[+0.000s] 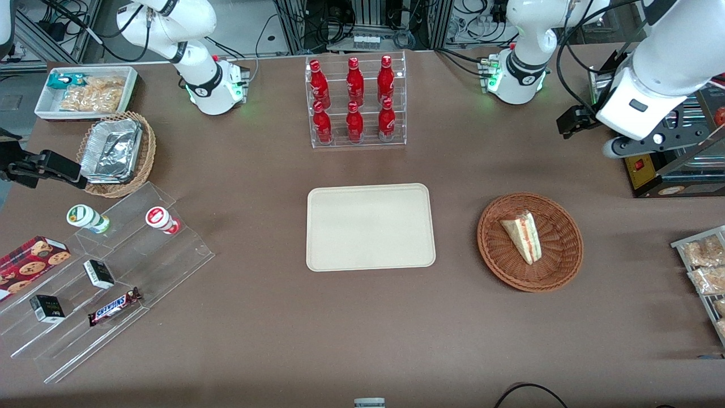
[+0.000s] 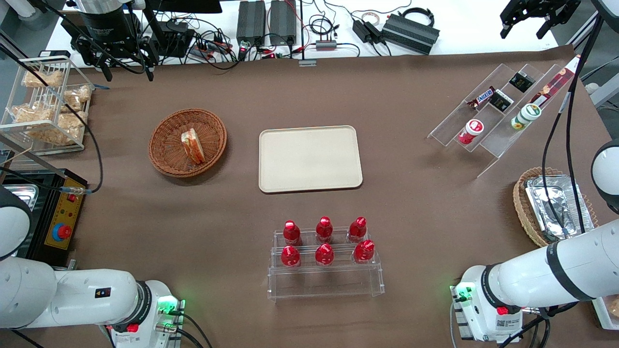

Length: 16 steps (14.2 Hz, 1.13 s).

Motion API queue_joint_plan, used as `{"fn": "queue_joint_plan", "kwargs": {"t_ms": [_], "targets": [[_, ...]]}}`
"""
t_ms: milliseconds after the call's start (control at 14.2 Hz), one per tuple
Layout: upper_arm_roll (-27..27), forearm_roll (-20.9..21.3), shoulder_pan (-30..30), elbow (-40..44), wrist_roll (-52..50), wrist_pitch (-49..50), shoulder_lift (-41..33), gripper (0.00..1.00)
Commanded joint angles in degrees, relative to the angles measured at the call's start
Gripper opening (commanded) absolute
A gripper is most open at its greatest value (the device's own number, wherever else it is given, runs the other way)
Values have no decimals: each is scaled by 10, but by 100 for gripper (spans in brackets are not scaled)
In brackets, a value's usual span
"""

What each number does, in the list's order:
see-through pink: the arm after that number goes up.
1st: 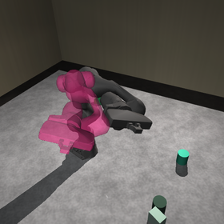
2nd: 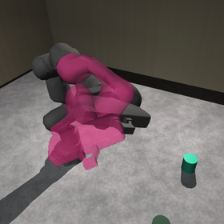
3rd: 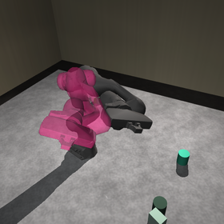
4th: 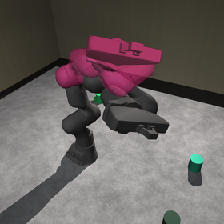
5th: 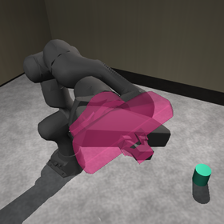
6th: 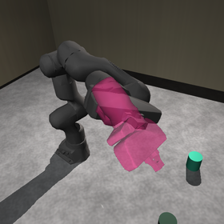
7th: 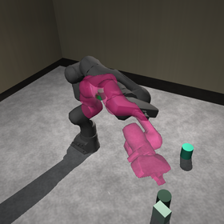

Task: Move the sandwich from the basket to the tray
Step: 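Lower the open left gripper over the wrapped sandwich in the wicker basket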

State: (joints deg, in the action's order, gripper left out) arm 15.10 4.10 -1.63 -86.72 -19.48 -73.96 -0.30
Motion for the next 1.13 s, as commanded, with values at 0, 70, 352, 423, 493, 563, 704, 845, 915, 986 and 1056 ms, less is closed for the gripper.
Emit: {"fn": "queue_joint_plan", "kwargs": {"t_ms": [0,70,352,423,493,563,704,845,915,986,1056], "targets": [[-9,-7,8,9,2,-3,3,100],[-9,-8,5,8,3,-5,6,100],[-8,2,5,4,1,-1,38,100],[-7,-1,6,4,2,-3,55,100],[-7,-7,4,7,1,-7,72,100],[-7,-7,3,7,-1,-17,86,100],[-7,-8,5,-13,-1,-53,92,100],[-6,-8,16,-51,-2,-101,88,100],[-6,-8,26,-71,-3,-128,89,100],[-6,-9,41,-101,-4,-168,90,100],[-6,-11,51,-129,-9,-210,91,100]]}}
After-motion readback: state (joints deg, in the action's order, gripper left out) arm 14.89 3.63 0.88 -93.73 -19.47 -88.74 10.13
